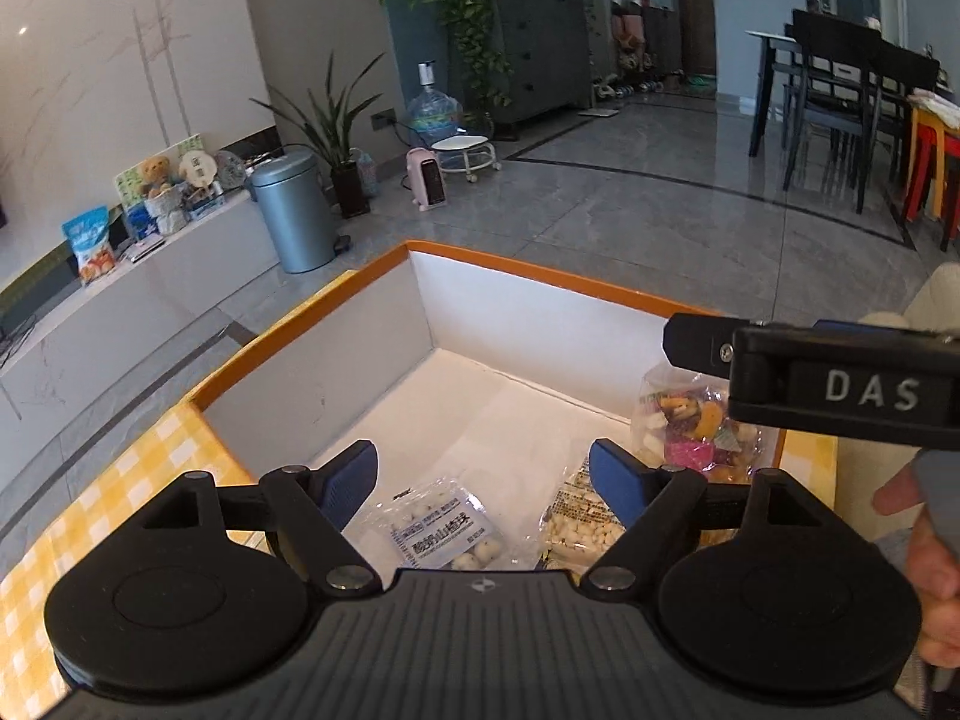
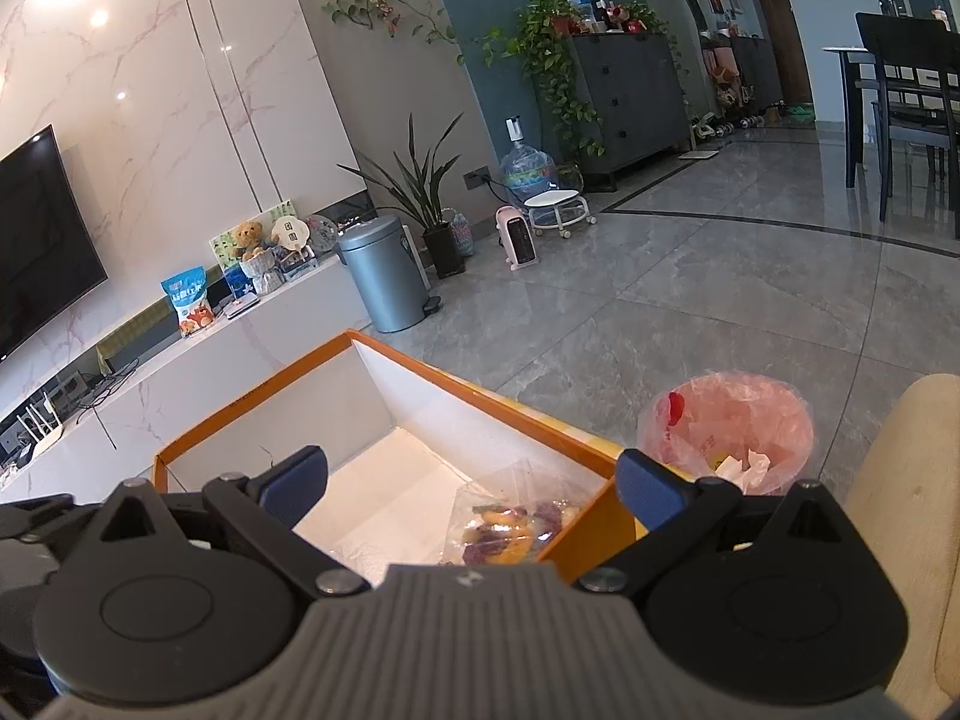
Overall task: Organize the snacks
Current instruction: 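Move both tools back toward the snacks on the tablecloth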
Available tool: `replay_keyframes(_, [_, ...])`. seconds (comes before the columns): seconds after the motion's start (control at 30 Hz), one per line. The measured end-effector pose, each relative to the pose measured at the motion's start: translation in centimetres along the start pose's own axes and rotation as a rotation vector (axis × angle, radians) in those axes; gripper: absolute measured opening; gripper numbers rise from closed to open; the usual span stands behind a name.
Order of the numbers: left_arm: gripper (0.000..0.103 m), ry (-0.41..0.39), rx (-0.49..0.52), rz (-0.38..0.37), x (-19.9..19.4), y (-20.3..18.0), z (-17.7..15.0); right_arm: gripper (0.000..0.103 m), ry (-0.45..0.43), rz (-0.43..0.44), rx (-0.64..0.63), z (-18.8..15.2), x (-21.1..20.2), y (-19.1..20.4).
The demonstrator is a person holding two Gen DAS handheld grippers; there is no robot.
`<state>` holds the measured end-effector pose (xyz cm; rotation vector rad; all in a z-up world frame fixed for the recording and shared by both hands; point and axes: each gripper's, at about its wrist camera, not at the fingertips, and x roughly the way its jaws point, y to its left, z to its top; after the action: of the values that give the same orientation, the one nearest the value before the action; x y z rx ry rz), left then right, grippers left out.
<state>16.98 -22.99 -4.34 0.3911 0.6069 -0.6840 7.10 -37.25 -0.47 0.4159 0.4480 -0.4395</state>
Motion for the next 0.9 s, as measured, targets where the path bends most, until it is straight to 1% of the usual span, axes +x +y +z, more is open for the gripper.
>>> replay_keyframes(0.13, [0.094,0.006,-0.077,0.036,-1.6,1.4,0.4,0.1,-0.02,0.011,0.002,-0.1,-0.5,0.1])
replay_keyframes(0.23, [0.094,0.037,-0.181,0.057,-2.9,3.3,0.7,0.1,-0.059,0.057,0.005,-0.4,-1.6,0.7])
replay_keyframes(0.3, [0.094,0.046,-0.196,0.073,-4.1,4.1,0.8,0.1,-0.082,0.097,0.007,-0.7,-2.2,1.2])
replay_keyframes(0.4, [0.094,0.031,-0.207,0.121,-6.0,5.2,0.3,0.1,-0.076,0.151,0.012,-0.8,-2.6,1.9])
replay_keyframes(0.5, [0.094,0.026,-0.279,0.134,-8.0,7.0,-0.4,0.1,-0.056,0.191,0.012,-1.0,-2.9,2.5])
replay_keyframes(0.6, [0.094,0.016,-0.371,0.152,-10.1,9.0,-1.5,0.1,-0.071,0.202,-0.022,-1.3,-3.7,3.4])
replay_keyframes(0.7, [0.094,-0.001,-0.434,0.179,-12.1,10.9,-3.4,0.1,-0.093,0.233,-0.043,-1.5,-4.6,4.5])
replay_keyframes(0.8, [0.094,-0.005,-0.481,0.235,-13.7,12.3,-5.4,0.1,-0.097,0.296,-0.067,-1.9,-5.6,6.1])
replay_keyframes(0.9, [0.094,0.0,-0.526,0.3,-15.0,13.5,-7.4,0.1,-0.086,0.366,-0.123,-2.8,-6.5,8.3])
